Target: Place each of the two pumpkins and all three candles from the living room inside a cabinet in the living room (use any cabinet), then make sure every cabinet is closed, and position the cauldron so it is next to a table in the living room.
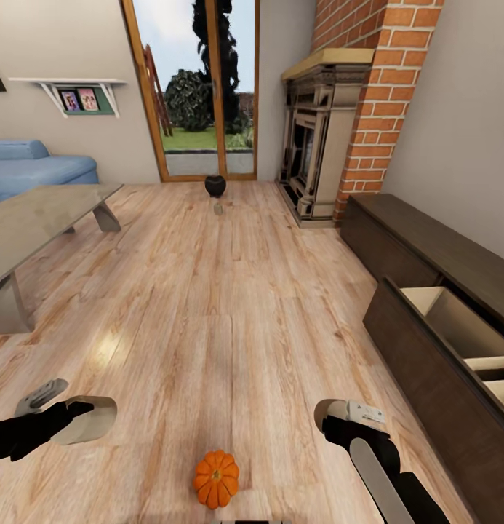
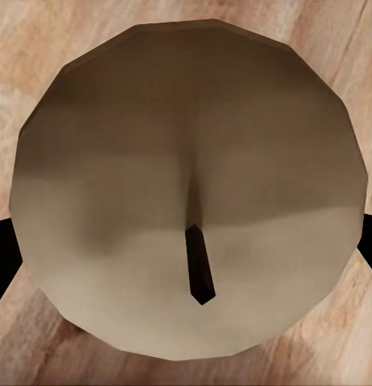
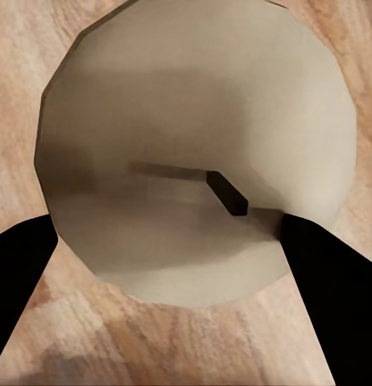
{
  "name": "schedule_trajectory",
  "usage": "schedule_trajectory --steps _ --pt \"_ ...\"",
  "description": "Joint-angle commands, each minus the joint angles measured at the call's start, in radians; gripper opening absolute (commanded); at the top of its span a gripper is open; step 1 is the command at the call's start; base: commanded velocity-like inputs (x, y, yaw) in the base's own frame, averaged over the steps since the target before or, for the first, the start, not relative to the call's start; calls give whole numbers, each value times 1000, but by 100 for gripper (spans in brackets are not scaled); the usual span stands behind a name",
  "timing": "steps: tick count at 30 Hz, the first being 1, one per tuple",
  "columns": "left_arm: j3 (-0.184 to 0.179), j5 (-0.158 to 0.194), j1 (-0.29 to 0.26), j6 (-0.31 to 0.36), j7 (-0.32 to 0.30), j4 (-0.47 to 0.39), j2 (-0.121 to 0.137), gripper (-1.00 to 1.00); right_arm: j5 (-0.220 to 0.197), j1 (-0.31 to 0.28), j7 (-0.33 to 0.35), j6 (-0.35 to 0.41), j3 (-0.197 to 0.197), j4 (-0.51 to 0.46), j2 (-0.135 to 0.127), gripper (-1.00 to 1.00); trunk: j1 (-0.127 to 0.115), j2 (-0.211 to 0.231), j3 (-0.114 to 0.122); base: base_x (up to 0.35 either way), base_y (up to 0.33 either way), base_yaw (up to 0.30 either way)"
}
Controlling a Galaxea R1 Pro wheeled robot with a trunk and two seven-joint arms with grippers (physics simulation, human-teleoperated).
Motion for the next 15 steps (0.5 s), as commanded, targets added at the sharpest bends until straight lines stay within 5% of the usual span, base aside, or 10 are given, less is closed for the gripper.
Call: schedule_trajectory --steps 1,15 --pt "1 10 -1 3 10 -1 0 -100 -9 -1 -10 1 2 -1 -1 -100 -4 7 1 0 0 0" --pt "0 10 -1 3 10 -1 -1 -100 -9 -1 -10 1 2 0 -2 -100 -58 105 22 0 0 0"
